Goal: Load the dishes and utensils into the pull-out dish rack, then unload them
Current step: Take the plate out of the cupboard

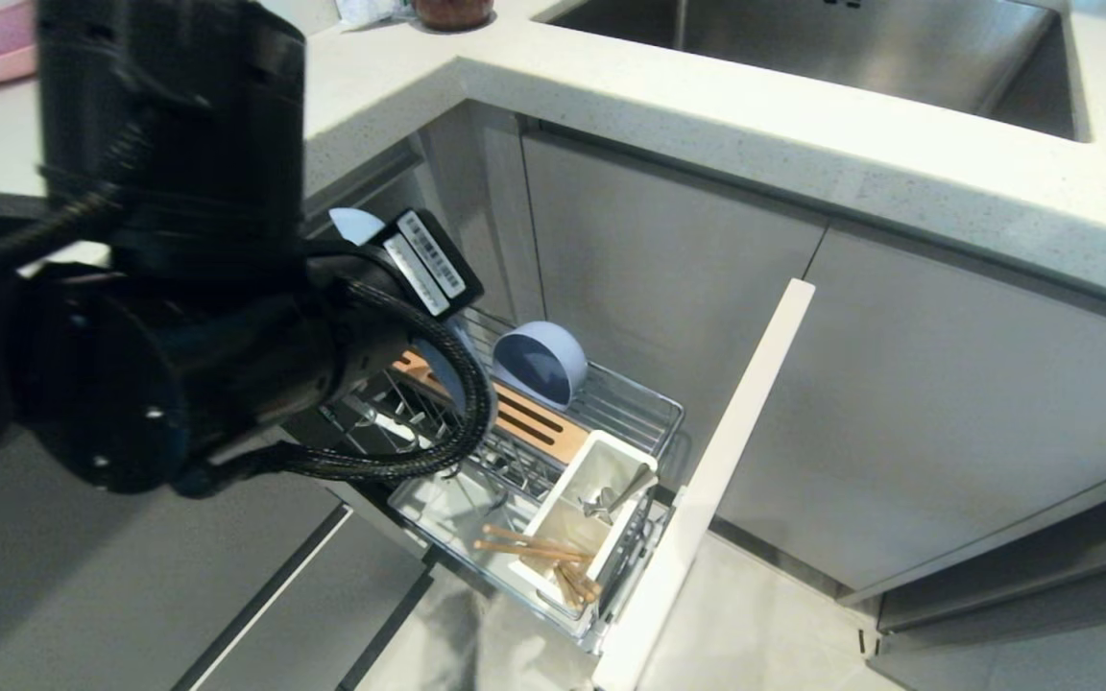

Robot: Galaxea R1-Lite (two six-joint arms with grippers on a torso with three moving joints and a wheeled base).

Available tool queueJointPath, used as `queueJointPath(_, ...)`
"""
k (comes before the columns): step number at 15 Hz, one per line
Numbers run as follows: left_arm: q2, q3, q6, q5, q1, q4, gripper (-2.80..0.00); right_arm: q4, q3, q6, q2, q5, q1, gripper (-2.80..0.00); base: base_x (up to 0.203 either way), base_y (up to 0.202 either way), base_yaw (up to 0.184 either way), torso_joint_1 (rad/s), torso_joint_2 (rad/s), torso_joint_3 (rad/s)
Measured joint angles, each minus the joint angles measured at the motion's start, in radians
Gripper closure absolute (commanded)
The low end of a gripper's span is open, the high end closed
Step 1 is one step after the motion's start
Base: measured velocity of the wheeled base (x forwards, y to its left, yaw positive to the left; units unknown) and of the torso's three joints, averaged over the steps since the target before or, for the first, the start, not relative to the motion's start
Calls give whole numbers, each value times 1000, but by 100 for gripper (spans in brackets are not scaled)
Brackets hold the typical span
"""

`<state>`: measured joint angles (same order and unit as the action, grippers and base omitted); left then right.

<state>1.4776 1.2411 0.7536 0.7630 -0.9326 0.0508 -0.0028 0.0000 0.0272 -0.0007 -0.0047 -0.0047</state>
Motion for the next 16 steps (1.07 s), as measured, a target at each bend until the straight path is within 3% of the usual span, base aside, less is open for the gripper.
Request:
queueJointPath(3, -130, 20, -44, -112, -15, 35, 0, 0, 0, 0, 0, 0, 0, 0, 0, 0, 0, 0, 0, 0)
queueJointPath(10, -463, 27, -227, -484, -10, 52, 0, 0, 0, 0, 0, 0, 0, 0, 0, 0, 0, 0, 0, 0)
queueJointPath(12, -522, 38, -300, -563, 49, 95, 0, 0, 0, 0, 0, 0, 0, 0, 0, 0, 0, 0, 0, 0)
queueJointPath(16, -570, 67, -432, -578, 287, 118, 0, 0, 0, 0, 0, 0, 0, 0, 0, 0, 0, 0, 0, 0)
